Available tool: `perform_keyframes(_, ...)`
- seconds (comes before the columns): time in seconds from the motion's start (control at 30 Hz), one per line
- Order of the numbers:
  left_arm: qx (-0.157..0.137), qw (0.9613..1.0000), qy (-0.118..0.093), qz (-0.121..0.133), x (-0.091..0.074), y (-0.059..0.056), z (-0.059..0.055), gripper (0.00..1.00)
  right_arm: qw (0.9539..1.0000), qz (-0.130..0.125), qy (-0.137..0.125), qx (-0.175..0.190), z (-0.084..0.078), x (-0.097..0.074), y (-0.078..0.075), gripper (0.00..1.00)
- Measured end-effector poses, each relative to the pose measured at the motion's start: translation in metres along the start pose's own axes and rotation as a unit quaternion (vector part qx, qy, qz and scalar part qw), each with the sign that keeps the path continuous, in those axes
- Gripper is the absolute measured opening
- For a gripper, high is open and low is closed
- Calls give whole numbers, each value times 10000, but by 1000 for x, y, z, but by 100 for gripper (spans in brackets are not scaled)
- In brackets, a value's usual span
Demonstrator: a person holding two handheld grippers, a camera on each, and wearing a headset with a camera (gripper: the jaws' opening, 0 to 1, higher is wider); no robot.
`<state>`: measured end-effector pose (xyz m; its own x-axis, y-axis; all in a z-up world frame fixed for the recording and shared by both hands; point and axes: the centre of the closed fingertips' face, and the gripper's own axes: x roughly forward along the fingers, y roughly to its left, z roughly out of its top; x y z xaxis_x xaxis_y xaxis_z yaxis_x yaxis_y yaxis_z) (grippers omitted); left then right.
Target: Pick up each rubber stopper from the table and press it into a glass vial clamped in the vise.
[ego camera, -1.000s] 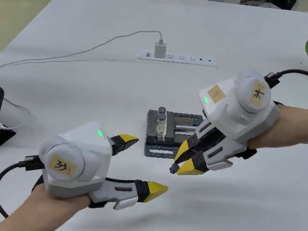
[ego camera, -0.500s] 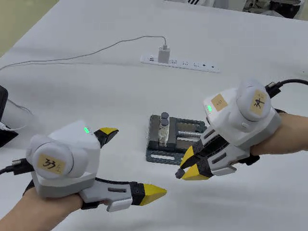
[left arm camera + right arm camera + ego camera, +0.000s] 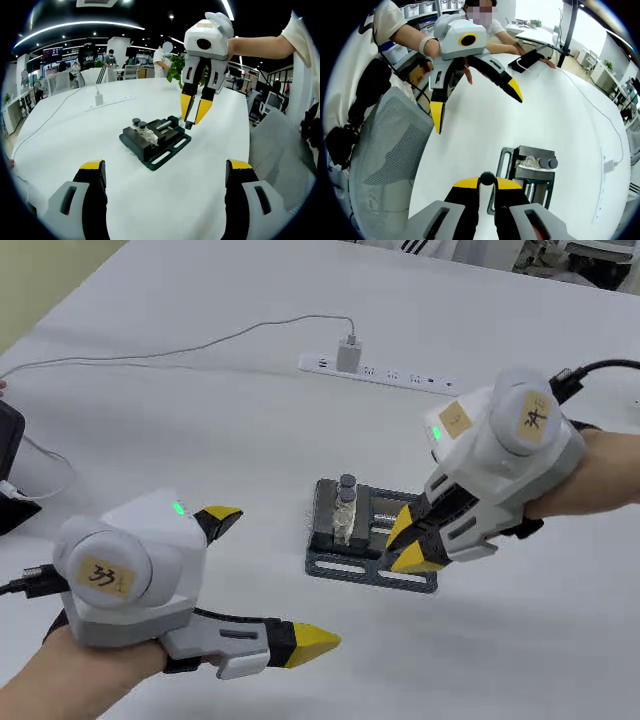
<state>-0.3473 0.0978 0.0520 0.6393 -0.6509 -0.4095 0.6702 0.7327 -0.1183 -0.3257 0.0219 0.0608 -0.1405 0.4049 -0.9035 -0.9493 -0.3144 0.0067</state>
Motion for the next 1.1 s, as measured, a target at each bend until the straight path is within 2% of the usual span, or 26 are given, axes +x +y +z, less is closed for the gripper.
perform_keyframes(0.13, -23, 10000, 41, -14, 0, 0, -3, 99, 9992, -113, 271, -284, -1, -3, -18, 5)
perform_keyframes(0.27, -39, 10000, 79, -5, 0, 0, -5, 99, 9963, -163, 565, -631, -2, -4, -35, 5)
perform_keyframes(0.53, -107, 9999, 55, 42, 0, 3, -7, 99, 9917, -130, 647, -1103, 6, 3, -53, 5)
perform_keyframes(0.7, -144, 9999, 74, 47, 0, 3, -9, 99, 9846, -51, 784, -1564, 3, 8, -57, 4)
perform_keyframes(0.83, -192, 9998, 70, 79, 0, 5, -11, 99, 9837, -12, 760, -1631, 6, 13, -60, 4)
perform_keyframes(1.1, -255, 9996, 54, 120, -2, 6, -11, 99, 9821, 54, 751, -1726, 12, 26, -56, 4)
